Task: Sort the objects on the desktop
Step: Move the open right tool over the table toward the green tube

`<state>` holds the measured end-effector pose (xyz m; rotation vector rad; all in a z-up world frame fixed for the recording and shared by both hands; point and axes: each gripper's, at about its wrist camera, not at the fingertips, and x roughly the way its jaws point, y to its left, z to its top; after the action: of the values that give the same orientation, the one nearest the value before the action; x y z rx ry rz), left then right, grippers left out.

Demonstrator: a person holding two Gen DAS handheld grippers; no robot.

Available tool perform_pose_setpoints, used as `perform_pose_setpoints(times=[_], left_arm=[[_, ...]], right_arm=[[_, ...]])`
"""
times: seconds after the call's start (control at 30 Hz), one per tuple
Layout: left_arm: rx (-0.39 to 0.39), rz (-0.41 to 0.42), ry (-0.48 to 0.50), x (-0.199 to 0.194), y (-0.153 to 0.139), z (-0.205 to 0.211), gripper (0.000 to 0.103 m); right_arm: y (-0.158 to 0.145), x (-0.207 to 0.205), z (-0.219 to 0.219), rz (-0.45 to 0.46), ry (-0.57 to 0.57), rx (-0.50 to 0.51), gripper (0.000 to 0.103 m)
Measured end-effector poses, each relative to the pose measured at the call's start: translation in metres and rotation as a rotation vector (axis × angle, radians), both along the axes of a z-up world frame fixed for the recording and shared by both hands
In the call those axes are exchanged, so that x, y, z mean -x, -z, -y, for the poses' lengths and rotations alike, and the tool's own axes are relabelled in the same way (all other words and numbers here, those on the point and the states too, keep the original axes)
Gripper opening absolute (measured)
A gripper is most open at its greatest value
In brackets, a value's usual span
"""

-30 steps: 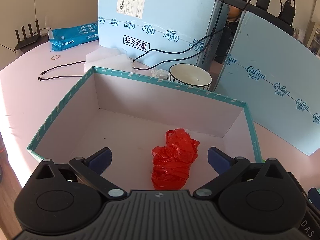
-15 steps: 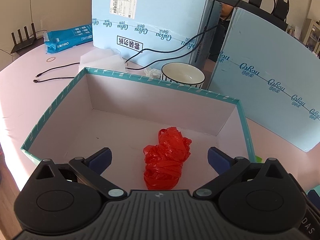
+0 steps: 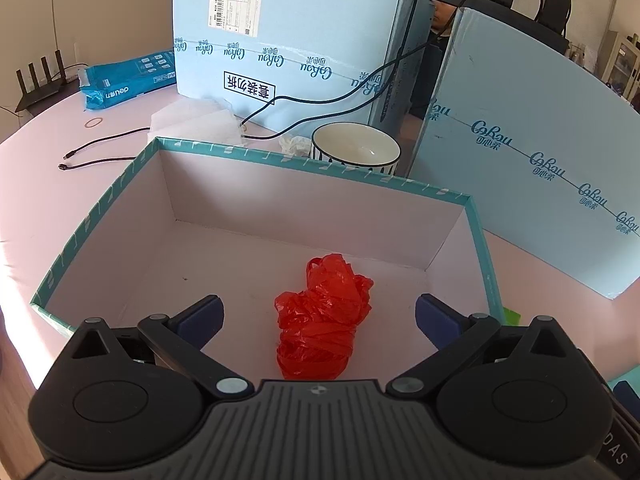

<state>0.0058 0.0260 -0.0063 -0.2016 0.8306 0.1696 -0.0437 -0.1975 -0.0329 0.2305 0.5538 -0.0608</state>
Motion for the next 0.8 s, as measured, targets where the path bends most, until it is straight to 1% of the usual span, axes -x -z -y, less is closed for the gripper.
perform_pose_setpoints(times=[0.8], left_arm=[[0.009, 0.003, 0.004, 0.0, 0.0006, -0.0041, 0.102]], right_arm=[[0.0049, -0.0014, -0.002, -0.033, 0.008, -0.005, 0.103]])
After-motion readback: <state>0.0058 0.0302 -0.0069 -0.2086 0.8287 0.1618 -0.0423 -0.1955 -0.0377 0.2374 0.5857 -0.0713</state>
